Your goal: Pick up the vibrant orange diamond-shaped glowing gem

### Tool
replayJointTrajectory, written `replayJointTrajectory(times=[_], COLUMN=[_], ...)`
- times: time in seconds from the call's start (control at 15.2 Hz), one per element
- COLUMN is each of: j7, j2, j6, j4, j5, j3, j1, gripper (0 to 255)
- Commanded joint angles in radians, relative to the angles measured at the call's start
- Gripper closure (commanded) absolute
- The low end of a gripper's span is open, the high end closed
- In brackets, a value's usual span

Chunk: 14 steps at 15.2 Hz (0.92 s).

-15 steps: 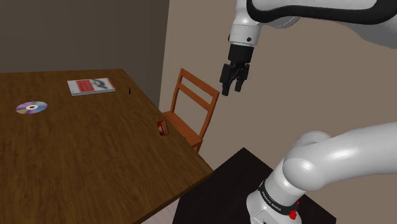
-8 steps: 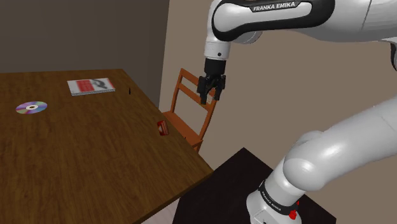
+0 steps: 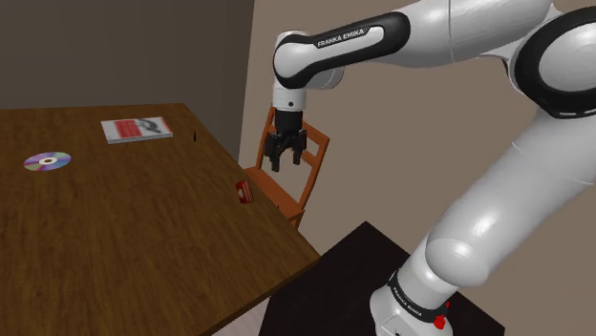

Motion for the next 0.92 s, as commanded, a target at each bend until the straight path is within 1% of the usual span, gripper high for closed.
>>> replayJointTrajectory(times=[0.0, 0.33, 0.59, 0.86], j7=[0.003, 0.014, 0.023, 0.02], j2=[0.08, 0.285, 0.451, 0.483], j6=[0.026, 0.069, 0.083, 0.115], j4=[0.037, 0.159, 0.279, 0.276], j5=[0.001, -0.003, -0.008, -0.011], j3=[0.006, 0.018, 0.024, 0.023], j1=[0.005, 0.02, 0.036, 0.038], gripper=[0, 0, 0, 0])
